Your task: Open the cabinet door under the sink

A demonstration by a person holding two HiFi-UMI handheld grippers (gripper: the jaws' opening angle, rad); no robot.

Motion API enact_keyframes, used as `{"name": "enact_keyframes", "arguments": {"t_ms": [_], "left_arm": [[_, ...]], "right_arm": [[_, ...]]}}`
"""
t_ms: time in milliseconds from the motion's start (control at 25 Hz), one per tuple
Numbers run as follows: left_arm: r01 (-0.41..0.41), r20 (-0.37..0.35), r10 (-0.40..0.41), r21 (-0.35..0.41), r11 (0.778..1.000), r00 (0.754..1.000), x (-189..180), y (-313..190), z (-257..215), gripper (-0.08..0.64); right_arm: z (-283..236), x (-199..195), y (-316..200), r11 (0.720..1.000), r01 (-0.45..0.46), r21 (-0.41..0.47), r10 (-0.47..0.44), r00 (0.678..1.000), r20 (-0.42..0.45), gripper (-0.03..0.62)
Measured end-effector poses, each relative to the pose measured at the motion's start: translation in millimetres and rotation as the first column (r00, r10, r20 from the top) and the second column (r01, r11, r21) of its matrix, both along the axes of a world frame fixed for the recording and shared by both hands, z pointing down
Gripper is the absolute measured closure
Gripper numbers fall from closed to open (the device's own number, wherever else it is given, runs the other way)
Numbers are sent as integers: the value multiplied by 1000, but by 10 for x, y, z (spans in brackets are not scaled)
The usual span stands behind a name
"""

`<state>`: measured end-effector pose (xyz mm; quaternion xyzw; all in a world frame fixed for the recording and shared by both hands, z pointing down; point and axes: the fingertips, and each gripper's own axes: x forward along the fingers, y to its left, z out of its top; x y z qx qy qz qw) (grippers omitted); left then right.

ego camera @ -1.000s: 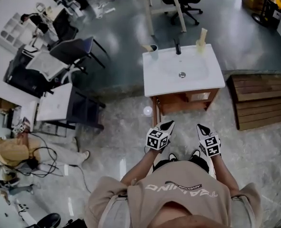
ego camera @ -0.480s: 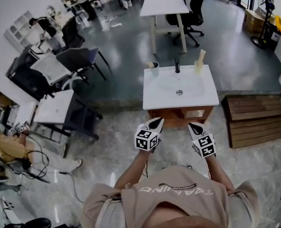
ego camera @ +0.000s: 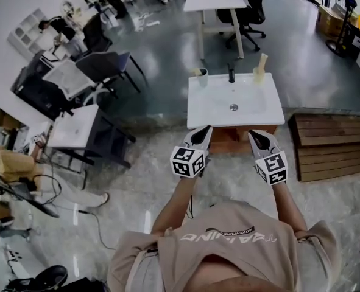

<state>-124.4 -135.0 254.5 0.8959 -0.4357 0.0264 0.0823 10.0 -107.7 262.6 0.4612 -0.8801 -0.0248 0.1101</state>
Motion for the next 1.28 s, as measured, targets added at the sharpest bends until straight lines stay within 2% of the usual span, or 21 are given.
{"name": "enact_keyframes", "arguments": {"t_ms": [120, 320, 480, 560, 760, 960, 1280], "left_arm": [[1, -14, 0, 32, 999, 1000, 5, 32, -212, 544], [1, 34, -5, 113, 994, 999, 55, 37, -496, 543], [65, 73, -84, 233, 970, 994, -3, 88, -685, 543], [80, 88, -106, 257, 963, 991, -1, 145, -674, 543], [63, 107, -88, 218, 974, 990, 9, 170, -563, 543], [74, 106, -94, 179, 981, 990, -53, 152, -415, 543], [69, 113, -82, 122, 990, 990, 15, 210, -184, 543]], "right_arm": [[-191, 34, 27, 998, -16, 58, 16, 1000, 1, 591], [-482, 170, 59, 991, -62, 119, 58, 998, 40, 591], [-641, 289, 129, 979, -100, 178, 88, 993, 75, 591], [-612, 347, 180, 979, -105, 177, 93, 993, 75, 591], [-451, 382, 194, 985, -120, 125, 109, 990, 95, 591], [-337, 308, 219, 989, -101, 107, 93, 992, 81, 591], [-242, 408, 274, 991, -108, 72, 104, 992, 67, 591]]}}
